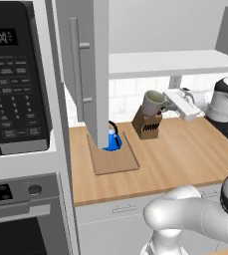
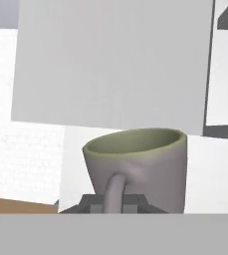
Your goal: Pick the kettle from the counter and place it on the tray. Then pick the mug from the cabinet and place it on the tray. Then close the cabinet doors.
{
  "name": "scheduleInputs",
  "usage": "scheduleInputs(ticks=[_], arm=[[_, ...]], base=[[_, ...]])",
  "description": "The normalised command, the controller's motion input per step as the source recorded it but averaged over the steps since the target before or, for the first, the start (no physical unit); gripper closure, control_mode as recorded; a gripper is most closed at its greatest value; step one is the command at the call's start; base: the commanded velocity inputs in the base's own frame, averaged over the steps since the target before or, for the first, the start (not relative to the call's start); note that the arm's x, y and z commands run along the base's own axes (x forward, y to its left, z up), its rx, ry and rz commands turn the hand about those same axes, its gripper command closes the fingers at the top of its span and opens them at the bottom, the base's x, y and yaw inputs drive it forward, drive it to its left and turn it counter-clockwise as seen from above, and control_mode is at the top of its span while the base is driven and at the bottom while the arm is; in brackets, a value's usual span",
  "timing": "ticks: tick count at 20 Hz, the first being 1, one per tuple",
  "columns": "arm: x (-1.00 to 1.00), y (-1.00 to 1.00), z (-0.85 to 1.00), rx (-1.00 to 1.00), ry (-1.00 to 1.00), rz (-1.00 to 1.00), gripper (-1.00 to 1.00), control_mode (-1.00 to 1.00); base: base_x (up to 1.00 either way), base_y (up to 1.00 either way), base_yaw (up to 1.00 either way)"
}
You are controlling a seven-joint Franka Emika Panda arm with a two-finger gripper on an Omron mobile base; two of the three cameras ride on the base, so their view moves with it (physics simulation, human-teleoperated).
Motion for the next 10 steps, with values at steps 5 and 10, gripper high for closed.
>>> scheduleInputs(ticks=[5,10], arm=[[-0.25,0.35,-0.60,-0.08,-0.01,0.12,1.00,-1.00],[-0.32,0.29,-0.58,-0.14,-0.04,-0.01,1.00,-1.00]], base=[[0.00,0.00,0.00],[0.00,0.00,0.00]])
